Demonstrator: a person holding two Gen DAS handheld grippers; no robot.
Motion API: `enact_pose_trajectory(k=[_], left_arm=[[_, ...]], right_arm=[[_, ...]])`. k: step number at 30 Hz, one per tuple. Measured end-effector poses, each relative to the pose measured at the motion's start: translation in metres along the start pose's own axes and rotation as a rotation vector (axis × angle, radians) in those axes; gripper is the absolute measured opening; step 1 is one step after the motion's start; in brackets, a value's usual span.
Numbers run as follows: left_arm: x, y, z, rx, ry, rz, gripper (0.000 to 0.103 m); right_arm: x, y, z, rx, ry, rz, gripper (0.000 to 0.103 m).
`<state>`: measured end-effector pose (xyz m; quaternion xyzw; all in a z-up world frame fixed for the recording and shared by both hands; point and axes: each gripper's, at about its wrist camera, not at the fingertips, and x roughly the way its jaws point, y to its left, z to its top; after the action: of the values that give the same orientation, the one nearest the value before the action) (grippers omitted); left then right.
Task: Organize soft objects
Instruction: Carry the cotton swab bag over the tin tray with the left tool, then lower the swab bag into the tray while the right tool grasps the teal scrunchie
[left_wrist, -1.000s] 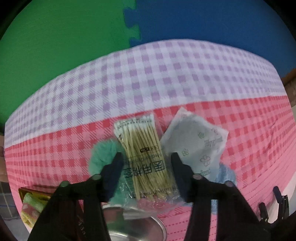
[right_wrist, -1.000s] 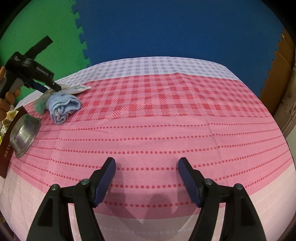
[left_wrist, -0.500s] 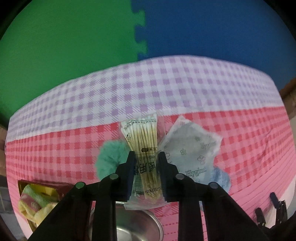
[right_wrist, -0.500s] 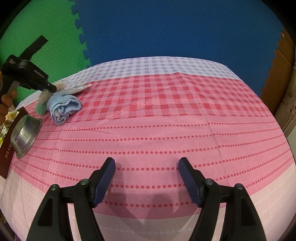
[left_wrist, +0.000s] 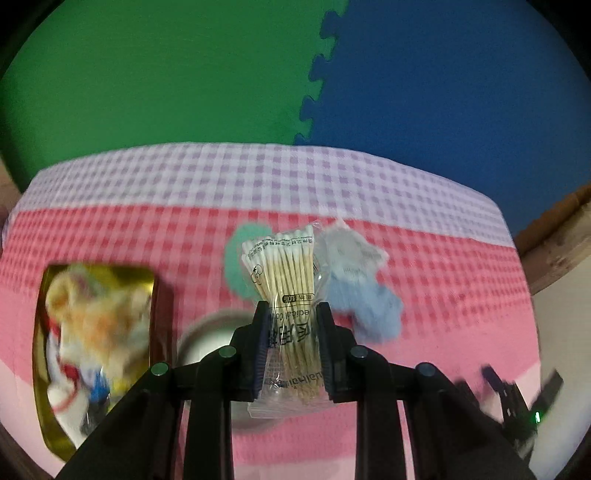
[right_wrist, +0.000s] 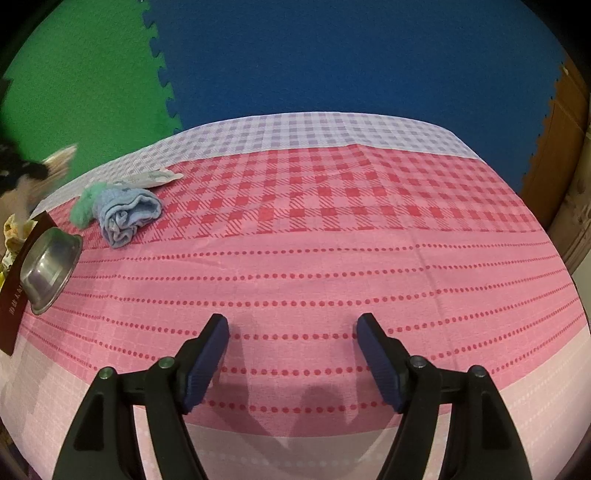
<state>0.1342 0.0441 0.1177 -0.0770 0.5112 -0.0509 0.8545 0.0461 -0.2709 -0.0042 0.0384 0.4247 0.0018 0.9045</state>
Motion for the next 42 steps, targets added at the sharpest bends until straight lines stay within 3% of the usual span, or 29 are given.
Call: enact_pose_trajectory(k=[9,22,26,31,33,34,35,36,42], left_arm=[[-0.054,0.032,-0.067,-0.070,-0.027,0.008,0.022],[-0.092,0.103,-0.103,-0.215,-0.062,0.029,0.022],[-0.096,0.122,-0.108,-0.241,-0.068,0.031,0.022],[-0.095,0.142,-0.114,-0.273,-0.061,0.022,0.022],[-0.095,0.147,-0.116,-0.282,-0.063,0.024,0.022],[-0.095,0.151,-0.117,-0.290,-0.067,0.023,0.022],[-0.095,0.153,-0.117,-0.296,-0.069,0.022,0.022],[-0.094,0.155,-0.118,-0.304,-0.071,0.019,0.022],[-0.097,0.166,-0.117,-0.317,-0.082,0.013,0.022]], right_arm=[[0.004,0.001,0.001,-0.029,0.009,-0.018,0.074],[0.004,0.007,0.004,-0.081,0.023,-0.024,0.077],[-0.010,0.022,0.013,-0.117,-0.013,0.021,0.075],[-0.043,0.081,0.045,-0.246,-0.118,0.135,0.075],[-0.048,0.110,0.063,-0.290,-0.131,0.192,0.070],[-0.050,0.127,0.073,-0.318,-0.136,0.223,0.061],[-0.049,0.139,0.079,-0.339,-0.135,0.238,0.046],[-0.047,0.158,0.088,-0.378,-0.129,0.254,0.041],[-0.017,0.233,0.117,-0.540,-0.057,0.298,0.039]])
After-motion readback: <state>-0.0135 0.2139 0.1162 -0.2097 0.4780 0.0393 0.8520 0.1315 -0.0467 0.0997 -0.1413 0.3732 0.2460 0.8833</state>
